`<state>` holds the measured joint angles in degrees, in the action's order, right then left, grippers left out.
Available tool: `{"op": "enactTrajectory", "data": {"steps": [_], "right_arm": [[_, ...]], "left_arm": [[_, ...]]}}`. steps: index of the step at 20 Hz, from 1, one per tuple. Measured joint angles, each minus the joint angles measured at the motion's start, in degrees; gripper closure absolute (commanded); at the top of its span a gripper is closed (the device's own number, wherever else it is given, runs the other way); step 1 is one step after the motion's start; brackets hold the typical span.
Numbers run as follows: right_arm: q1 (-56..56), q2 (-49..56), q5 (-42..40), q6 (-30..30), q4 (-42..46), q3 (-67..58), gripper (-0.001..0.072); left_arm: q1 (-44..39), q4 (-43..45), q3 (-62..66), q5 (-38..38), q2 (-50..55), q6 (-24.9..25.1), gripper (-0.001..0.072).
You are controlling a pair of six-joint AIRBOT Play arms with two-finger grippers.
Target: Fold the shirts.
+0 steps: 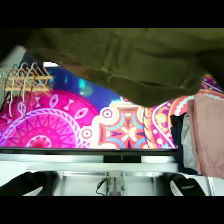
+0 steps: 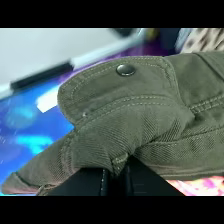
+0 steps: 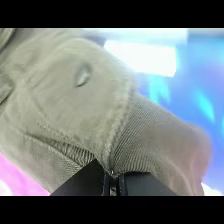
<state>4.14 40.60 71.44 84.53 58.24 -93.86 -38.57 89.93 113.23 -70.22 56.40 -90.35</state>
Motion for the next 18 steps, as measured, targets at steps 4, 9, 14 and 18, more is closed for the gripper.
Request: {"op": "enactTrajectory", "data": {"steps": [4,9,14,18], "right_arm": [[0.0,0.7,6.9,5.9,-1.9,-6.6,0.0574],[0.0,4.3,23.8,14.2,0.3,-5.3,0.0574],[0.0,6.0,27.4,15.5,2.6,16.6,0.0574],[0.0,12.7,12.8,13.5,2.8,34.4,0.0574]], "left_arm": [[-1.5,-0.8,1.6,-6.9,-6.0,-3.6,0.0616],[-2.1,3.1,-4.6,-17.1,-7.2,-5.1,0.0615],[-1.5,6.1,-20.6,-19.3,-3.8,-5.5,0.0616],[2.1,6.9,-29.1,-9.9,5.7,-5.9,0.0616]]}}
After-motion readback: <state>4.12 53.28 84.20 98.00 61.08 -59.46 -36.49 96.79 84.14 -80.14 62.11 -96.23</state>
